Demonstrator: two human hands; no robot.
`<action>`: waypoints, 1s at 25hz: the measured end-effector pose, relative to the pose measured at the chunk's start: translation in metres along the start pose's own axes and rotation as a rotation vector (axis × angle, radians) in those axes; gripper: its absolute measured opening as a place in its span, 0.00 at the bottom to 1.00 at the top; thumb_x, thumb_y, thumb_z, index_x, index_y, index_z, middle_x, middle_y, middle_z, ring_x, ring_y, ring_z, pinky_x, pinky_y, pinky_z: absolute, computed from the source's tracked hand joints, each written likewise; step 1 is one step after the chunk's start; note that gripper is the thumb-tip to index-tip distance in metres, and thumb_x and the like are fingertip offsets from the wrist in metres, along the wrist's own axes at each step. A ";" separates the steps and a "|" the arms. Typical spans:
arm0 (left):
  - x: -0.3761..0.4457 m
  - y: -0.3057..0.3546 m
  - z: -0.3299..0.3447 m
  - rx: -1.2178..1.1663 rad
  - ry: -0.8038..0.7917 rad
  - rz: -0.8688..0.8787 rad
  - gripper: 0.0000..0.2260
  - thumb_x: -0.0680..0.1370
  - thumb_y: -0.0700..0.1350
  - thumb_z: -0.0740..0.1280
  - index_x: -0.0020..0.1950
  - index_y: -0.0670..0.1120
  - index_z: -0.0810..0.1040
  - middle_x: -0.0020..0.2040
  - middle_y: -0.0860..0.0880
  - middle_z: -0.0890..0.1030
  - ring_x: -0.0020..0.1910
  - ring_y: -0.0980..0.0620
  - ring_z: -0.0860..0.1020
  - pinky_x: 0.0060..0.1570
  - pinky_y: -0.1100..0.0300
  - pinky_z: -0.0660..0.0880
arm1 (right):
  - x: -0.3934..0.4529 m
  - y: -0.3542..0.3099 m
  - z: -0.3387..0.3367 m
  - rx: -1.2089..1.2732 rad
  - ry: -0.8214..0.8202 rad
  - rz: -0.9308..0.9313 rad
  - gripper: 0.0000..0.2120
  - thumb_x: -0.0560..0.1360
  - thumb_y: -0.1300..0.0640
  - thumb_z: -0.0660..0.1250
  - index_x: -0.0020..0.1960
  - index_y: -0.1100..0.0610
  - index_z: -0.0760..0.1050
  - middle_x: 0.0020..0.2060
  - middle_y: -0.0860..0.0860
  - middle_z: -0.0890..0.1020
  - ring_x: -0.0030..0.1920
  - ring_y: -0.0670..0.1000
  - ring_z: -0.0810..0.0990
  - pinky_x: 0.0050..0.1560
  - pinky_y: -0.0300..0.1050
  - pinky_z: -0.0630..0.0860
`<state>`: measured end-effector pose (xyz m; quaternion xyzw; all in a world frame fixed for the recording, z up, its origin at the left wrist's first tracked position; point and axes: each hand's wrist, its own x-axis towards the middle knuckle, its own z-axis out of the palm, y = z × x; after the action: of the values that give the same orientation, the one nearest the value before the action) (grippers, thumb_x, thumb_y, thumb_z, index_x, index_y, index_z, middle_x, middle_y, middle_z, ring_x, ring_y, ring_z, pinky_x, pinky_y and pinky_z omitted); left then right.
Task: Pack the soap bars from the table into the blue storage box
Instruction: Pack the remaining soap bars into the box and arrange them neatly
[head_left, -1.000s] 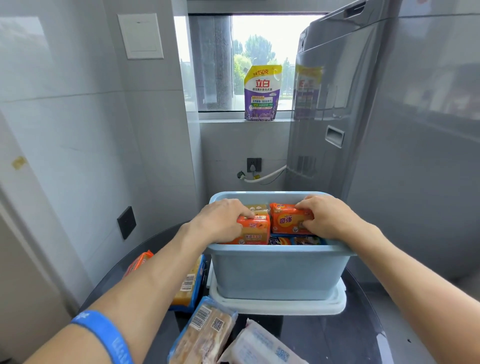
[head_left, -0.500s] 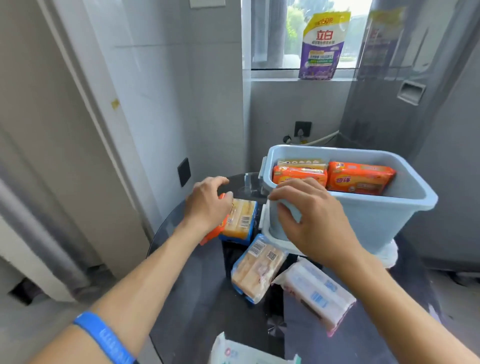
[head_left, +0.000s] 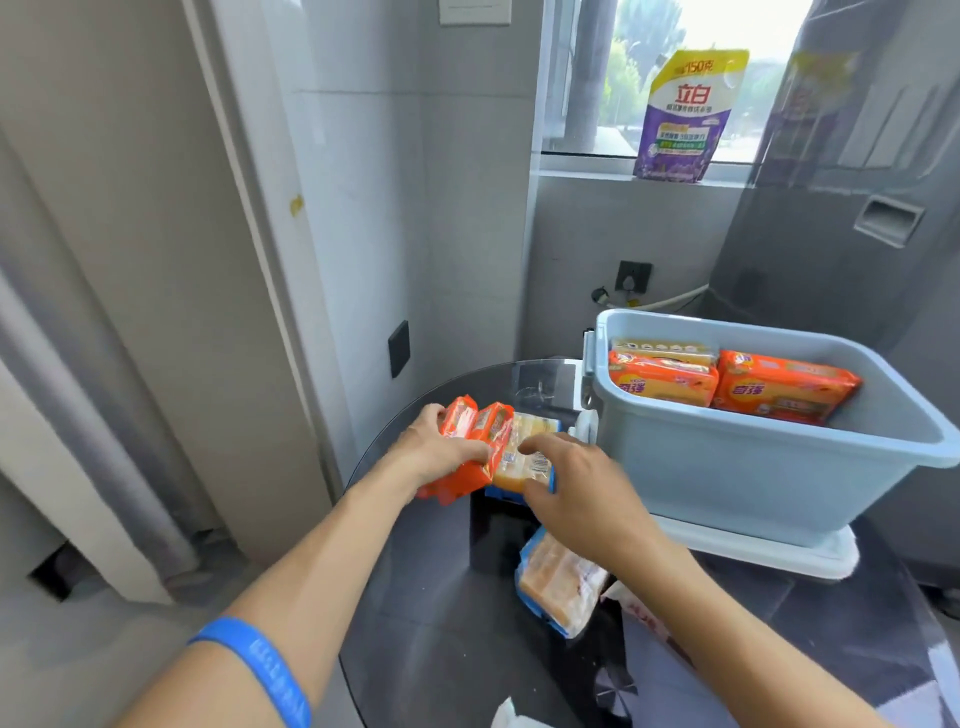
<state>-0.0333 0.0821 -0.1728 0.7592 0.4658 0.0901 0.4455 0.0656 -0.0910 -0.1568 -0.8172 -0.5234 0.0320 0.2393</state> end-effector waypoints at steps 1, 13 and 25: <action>0.002 0.000 -0.002 -0.063 -0.022 -0.021 0.41 0.63 0.56 0.76 0.73 0.54 0.63 0.53 0.51 0.77 0.45 0.47 0.82 0.40 0.51 0.83 | 0.010 -0.004 0.007 -0.008 -0.028 0.056 0.19 0.74 0.54 0.64 0.65 0.50 0.73 0.63 0.49 0.79 0.57 0.55 0.79 0.51 0.51 0.78; 0.020 -0.025 -0.011 -0.406 -0.206 -0.070 0.31 0.63 0.51 0.81 0.62 0.50 0.75 0.53 0.47 0.85 0.48 0.46 0.85 0.40 0.54 0.80 | 0.053 -0.015 0.062 -0.135 0.036 0.331 0.21 0.72 0.44 0.63 0.60 0.52 0.66 0.60 0.56 0.72 0.55 0.65 0.75 0.48 0.54 0.72; -0.001 -0.014 -0.013 -0.737 -0.219 -0.209 0.14 0.71 0.45 0.65 0.55 0.43 0.79 0.41 0.41 0.86 0.39 0.44 0.85 0.43 0.48 0.81 | -0.008 -0.033 -0.034 1.793 -0.349 0.502 0.27 0.64 0.58 0.57 0.59 0.65 0.81 0.56 0.68 0.82 0.50 0.68 0.80 0.60 0.64 0.73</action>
<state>-0.0497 0.0914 -0.1760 0.5021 0.4265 0.1239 0.7420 0.0446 -0.0993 -0.1141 -0.4011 -0.1409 0.5944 0.6826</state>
